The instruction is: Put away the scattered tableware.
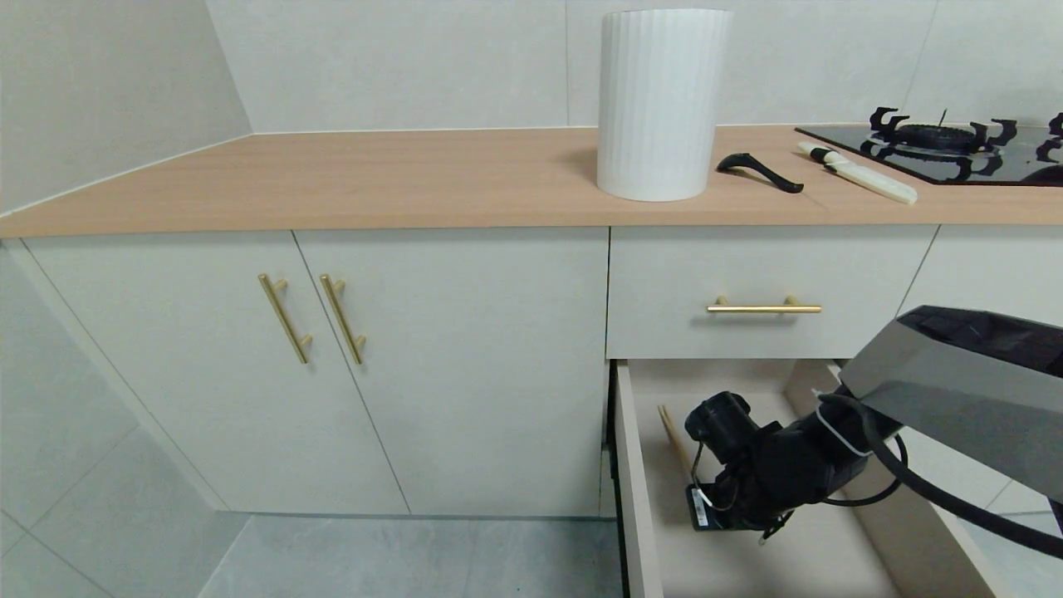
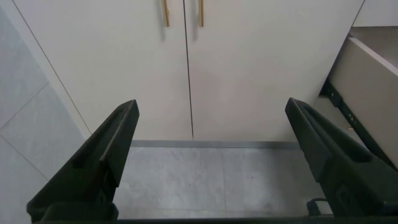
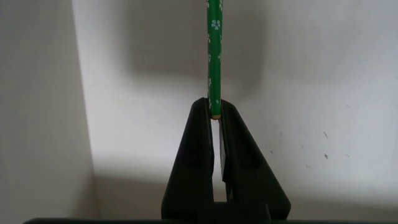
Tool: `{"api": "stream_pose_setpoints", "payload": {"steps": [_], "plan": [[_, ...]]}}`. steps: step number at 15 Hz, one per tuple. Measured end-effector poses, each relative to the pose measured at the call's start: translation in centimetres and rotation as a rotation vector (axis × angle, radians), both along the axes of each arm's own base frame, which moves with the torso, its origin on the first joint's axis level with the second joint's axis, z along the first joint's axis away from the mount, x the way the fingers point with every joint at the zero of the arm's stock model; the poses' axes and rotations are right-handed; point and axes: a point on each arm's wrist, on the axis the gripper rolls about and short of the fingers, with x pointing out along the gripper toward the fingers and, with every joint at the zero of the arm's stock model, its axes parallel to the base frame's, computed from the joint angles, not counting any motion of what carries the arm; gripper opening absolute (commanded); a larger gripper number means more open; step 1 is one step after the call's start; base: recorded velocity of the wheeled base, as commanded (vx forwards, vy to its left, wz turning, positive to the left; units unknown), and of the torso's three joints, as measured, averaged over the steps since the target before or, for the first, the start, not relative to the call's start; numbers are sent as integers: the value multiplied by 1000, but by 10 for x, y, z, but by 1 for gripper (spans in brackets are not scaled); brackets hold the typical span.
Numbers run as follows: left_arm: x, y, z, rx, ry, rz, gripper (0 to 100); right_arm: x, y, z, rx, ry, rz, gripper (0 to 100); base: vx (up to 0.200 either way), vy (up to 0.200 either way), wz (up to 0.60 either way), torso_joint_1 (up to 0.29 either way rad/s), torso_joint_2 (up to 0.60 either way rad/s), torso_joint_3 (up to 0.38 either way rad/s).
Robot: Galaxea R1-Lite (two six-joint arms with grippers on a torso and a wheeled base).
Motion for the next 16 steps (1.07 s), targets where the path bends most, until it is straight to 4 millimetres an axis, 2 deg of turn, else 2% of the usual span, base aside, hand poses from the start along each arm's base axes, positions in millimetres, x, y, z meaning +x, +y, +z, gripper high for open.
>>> {"api": "stream_pose_setpoints", "payload": {"steps": [7, 8, 16], "plan": [[0, 0, 0, 0, 0, 0, 100, 1, 0, -5, -5, 8, -2, 0, 0, 0, 0, 0, 0, 0], [0, 0, 0, 0, 0, 0, 100, 1, 0, -5, -5, 8, -1, 100, 0, 0, 0, 0, 0, 0], [0, 0, 0, 0, 0, 0, 100, 2, 0, -2, -1, 1, -2, 100, 0, 0, 0, 0, 0, 0]]}}
